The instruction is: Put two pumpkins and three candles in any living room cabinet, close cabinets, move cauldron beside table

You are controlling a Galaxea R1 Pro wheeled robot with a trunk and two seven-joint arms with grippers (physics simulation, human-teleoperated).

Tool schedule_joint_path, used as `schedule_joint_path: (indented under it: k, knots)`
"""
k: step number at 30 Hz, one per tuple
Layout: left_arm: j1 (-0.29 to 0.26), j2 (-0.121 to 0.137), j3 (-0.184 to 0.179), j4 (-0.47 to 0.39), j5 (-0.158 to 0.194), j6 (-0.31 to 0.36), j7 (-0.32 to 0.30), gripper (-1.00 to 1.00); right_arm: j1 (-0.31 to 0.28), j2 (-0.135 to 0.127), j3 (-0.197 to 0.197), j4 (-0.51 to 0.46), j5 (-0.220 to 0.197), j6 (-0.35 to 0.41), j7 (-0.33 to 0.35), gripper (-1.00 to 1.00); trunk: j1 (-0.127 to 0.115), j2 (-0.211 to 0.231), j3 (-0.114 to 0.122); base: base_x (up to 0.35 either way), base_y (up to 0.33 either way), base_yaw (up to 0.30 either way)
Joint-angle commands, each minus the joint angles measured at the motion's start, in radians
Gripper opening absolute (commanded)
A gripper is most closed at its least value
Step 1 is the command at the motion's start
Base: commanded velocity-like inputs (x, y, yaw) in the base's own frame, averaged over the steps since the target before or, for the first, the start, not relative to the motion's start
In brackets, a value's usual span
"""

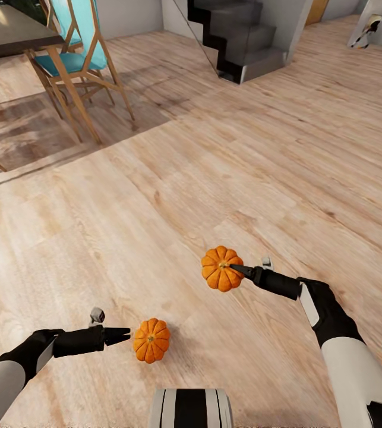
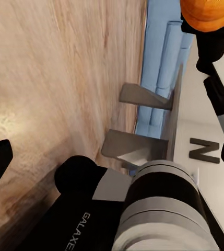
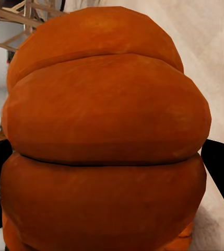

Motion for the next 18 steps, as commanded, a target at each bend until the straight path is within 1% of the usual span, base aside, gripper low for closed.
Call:
schedule_joint_path:
  k: [1,2,3,5,7,11,13,16,18]
  knots:
    - [-0.001,0.004,0.001,-0.001,0.0,0.0,-0.001,1.0,0.0,-0.001,-0.001,-0.002,-0.003,0.005,0.003,-1.0,0.0,0.0,-0.004,0.0,0.0,0.0]
    - [-0.004,0.01,0.001,-0.002,0.0,0.0,-0.001,1.0,0.0,-0.001,-0.001,-0.003,-0.001,0.004,0.002,-1.0,0.001,-0.001,-0.008,0.0,0.0,0.0]
    - [-0.008,0.021,0.002,0.0,0.0,0.0,-0.001,1.0,0.0,-0.001,-0.001,-0.003,0.001,0.003,0.001,-1.0,0.001,-0.001,-0.012,0.0,0.0,0.0]
    - [-0.014,0.055,0.004,0.004,0.001,0.001,0.001,1.0,0.0,-0.002,0.001,-0.002,0.003,0.0,-0.004,-1.0,0.002,-0.001,-0.019,0.0,0.0,0.0]
    - [-0.017,0.075,0.014,0.007,0.001,0.001,0.001,1.0,-0.001,-0.003,0.003,-0.002,0.001,0.004,-0.015,-1.0,0.003,-0.002,-0.027,0.0,0.0,0.0]
    - [-0.017,0.082,0.028,0.01,0.001,0.002,0.002,1.0,-0.001,-0.004,0.004,-0.005,-0.002,0.007,-0.016,-1.0,0.005,-0.003,-0.043,0.0,0.0,0.0]
    - [-0.018,0.089,0.036,0.008,0.002,0.003,0.002,1.0,-0.002,-0.005,0.004,-0.006,-0.005,0.009,-0.015,-1.0,0.006,-0.003,-0.05,0.0,0.0,0.0]
    - [-0.018,0.102,0.058,0.004,0.001,0.003,0.002,1.0,-0.002,-0.004,0.005,-0.006,-0.008,0.008,-0.009,-1.0,0.007,-0.004,-0.062,0.0,0.0,0.0]
    - [-0.018,0.108,0.064,0.002,0.0,0.003,0.002,1.0,-0.002,-0.004,0.005,-0.006,-0.008,0.008,-0.006,-1.0,0.008,-0.004,-0.07,0.0,0.0,0.0]
